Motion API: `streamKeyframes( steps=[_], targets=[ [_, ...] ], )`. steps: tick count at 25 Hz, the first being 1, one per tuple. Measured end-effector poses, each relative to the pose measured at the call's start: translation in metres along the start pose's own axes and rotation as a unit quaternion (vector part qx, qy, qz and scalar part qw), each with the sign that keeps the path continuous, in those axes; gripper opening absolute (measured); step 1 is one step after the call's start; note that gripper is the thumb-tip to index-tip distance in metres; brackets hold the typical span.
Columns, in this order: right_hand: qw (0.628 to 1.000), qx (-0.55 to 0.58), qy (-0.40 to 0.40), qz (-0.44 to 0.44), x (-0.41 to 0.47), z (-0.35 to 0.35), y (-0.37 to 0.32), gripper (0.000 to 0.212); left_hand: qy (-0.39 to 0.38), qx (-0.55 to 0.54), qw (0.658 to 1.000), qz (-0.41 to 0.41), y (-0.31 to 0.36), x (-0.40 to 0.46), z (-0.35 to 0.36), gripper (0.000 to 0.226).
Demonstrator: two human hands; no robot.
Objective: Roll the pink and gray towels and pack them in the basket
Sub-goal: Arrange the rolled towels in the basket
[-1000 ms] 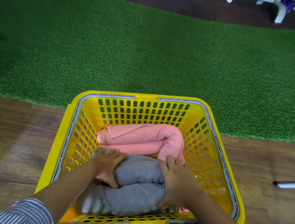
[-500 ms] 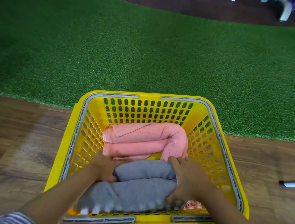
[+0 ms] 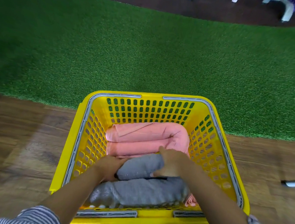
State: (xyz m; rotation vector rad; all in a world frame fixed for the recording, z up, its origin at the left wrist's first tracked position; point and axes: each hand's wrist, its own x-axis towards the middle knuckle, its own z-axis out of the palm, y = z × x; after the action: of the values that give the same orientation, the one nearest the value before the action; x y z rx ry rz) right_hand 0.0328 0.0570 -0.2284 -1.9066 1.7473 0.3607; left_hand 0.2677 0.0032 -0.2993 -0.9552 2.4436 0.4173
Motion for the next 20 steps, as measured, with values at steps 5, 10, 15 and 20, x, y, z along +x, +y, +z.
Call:
streamKeyframes(
  steps=[5, 10, 15, 20],
  targets=[
    [0.999, 0.038, 0.018, -0.035, 0.010, 0.008, 0.012, 0.070, 0.059, -0.170, 0.980, -0.088, -0.009, -0.033, -0.012, 0.061],
    [0.996, 0.019, 0.069, -0.045, 0.005, 0.021, 0.018, 0.067, -0.126, -0.294, 0.946, -0.054, 0.001, -0.068, -0.026, 0.040],
    [0.997, 0.015, 0.074, -0.029, 0.006, 0.023, 0.019, 0.066, -0.231, -0.184, 0.951, -0.094, 0.008, -0.070, -0.044, 0.064],
    [0.996, 0.038, 0.071, -0.039, 0.003, 0.022, 0.022, 0.063, -0.132, 0.026, 0.990, -0.052, 0.023, -0.064, -0.047, 0.066]
  ],
)
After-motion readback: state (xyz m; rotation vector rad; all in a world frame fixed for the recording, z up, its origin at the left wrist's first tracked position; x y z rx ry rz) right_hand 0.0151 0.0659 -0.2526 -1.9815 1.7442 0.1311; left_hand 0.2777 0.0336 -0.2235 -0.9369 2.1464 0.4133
